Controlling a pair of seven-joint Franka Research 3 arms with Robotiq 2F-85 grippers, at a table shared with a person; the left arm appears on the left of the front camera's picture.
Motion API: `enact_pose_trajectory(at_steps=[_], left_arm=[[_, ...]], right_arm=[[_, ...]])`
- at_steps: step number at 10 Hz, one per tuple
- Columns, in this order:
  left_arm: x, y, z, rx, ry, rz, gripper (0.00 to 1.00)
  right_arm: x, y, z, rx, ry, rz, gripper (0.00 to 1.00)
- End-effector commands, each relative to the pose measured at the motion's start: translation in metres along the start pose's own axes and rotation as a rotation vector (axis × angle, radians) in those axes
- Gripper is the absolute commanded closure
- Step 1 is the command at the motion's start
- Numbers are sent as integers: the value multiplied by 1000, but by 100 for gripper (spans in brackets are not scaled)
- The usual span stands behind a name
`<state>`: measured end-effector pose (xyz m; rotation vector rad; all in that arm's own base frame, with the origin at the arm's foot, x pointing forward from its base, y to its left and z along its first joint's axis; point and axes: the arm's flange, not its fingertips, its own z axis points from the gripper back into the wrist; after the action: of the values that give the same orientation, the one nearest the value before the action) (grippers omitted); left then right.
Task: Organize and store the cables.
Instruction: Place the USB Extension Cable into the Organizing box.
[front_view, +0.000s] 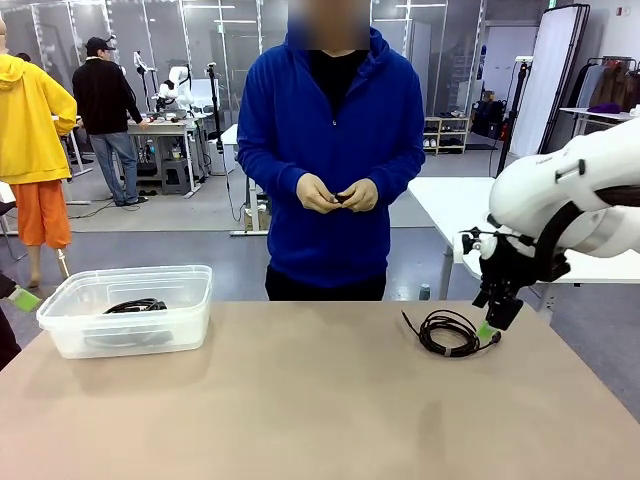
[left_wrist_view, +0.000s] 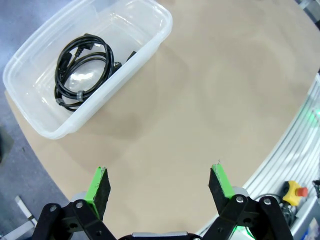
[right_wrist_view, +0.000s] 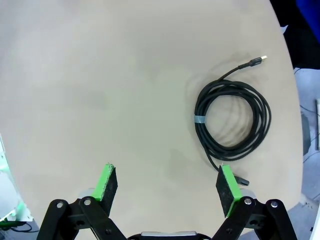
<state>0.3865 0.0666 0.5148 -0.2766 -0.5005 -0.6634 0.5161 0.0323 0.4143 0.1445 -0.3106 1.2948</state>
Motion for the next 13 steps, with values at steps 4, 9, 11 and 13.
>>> enact_pose_trajectory(at_steps=[4, 9, 11, 13], left_arm=[[-2, 0, 2, -4, 9, -1, 0], [-2, 0, 2, -4, 9, -1, 0], [-2, 0, 2, -4, 9, -1, 0], [-2, 0, 2, -4, 9, -1, 0]], right_arm=[[0, 0, 0, 0, 0, 0, 0], [12, -19, -56, 41, 76, 53, 0], [17, -29, -72, 56, 92, 58, 0], [17, -42, -90, 77, 90, 10, 0]])
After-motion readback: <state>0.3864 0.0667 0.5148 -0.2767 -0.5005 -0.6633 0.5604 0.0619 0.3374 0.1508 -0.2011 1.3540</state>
